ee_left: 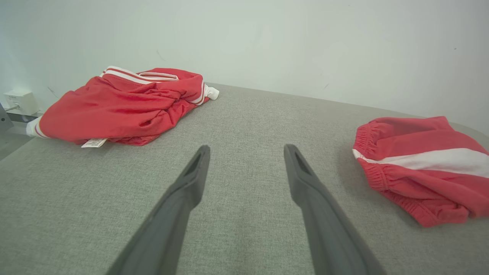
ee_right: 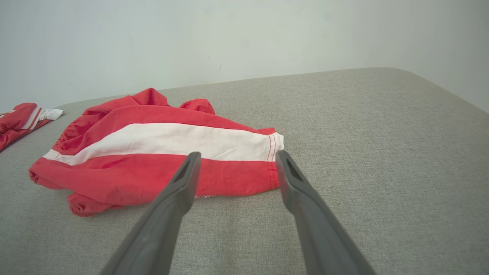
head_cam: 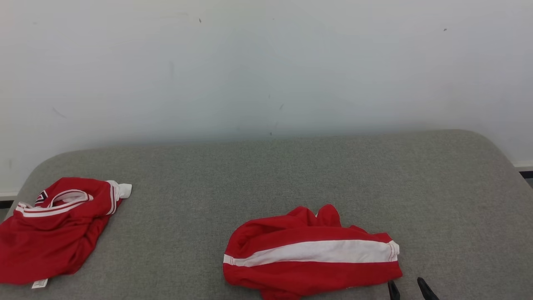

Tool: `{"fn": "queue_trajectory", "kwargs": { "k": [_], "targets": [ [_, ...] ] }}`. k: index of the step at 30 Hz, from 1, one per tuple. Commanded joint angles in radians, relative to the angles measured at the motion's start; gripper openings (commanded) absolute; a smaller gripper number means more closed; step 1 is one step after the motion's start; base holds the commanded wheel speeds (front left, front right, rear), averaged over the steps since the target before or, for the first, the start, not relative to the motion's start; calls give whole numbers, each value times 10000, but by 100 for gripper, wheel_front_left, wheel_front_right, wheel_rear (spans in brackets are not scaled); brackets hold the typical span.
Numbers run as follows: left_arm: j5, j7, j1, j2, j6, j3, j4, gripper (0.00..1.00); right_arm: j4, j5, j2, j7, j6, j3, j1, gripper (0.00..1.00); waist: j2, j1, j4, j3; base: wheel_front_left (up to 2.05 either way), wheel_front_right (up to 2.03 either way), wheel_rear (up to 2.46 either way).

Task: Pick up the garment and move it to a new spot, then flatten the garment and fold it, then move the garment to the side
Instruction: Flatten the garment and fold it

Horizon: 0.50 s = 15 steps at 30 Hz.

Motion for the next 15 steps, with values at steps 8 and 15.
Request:
{"fn": "queue_trajectory", "kwargs": {
  "k": [8, 15],
  "targets": [
    [-162, -33, 12, 98, 9, -166, 85, 100, 18, 13, 23, -27, -22, -6, 4, 100, 0, 1, -98, 54, 0, 0, 0],
    [-190, -33, -11, 146, 8, -208, 118, 100, 73, 55, 25, -64, -22, 34, -65, 100, 0, 1, -157, 66, 0, 0, 0]
  ]
}}
